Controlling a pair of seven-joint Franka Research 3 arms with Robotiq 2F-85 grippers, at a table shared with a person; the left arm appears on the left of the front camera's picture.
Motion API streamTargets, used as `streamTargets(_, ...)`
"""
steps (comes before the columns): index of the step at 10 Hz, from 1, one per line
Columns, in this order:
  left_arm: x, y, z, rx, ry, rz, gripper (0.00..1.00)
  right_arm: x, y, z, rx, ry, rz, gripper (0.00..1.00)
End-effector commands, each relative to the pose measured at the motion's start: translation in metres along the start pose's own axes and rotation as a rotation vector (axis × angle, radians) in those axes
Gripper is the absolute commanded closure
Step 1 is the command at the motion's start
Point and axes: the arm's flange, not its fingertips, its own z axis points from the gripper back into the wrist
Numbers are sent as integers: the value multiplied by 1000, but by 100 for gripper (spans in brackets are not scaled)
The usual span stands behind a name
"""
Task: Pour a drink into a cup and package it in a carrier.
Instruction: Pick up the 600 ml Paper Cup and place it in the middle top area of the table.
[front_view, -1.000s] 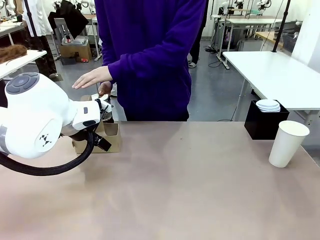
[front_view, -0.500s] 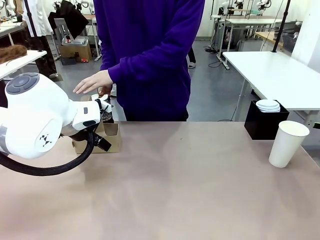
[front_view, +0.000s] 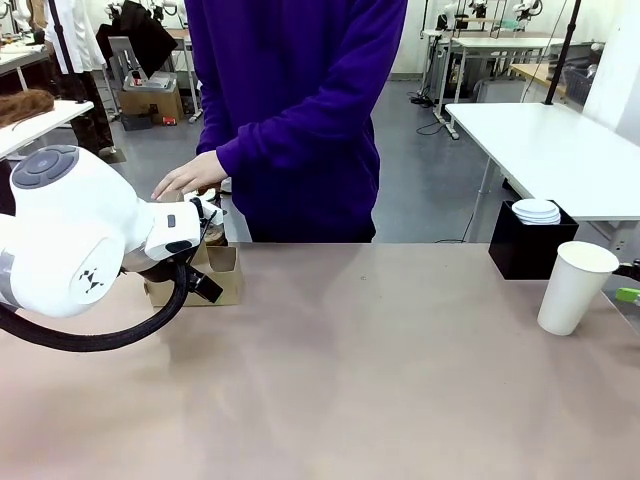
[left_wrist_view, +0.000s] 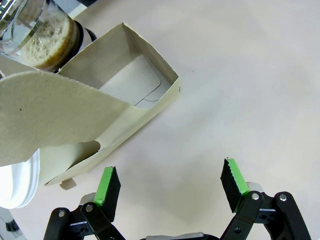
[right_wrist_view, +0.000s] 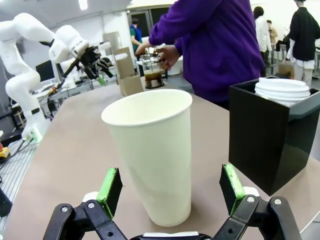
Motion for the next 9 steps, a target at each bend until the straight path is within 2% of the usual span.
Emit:
streamTargets(1, 0, 0, 0, -1, 0, 0, 0, 0, 9, -16, -36, 5, 36, 0)
streamTargets(9, 0, 0, 0, -1, 0, 0, 0, -14, 19, -45, -21, -2, 22, 0)
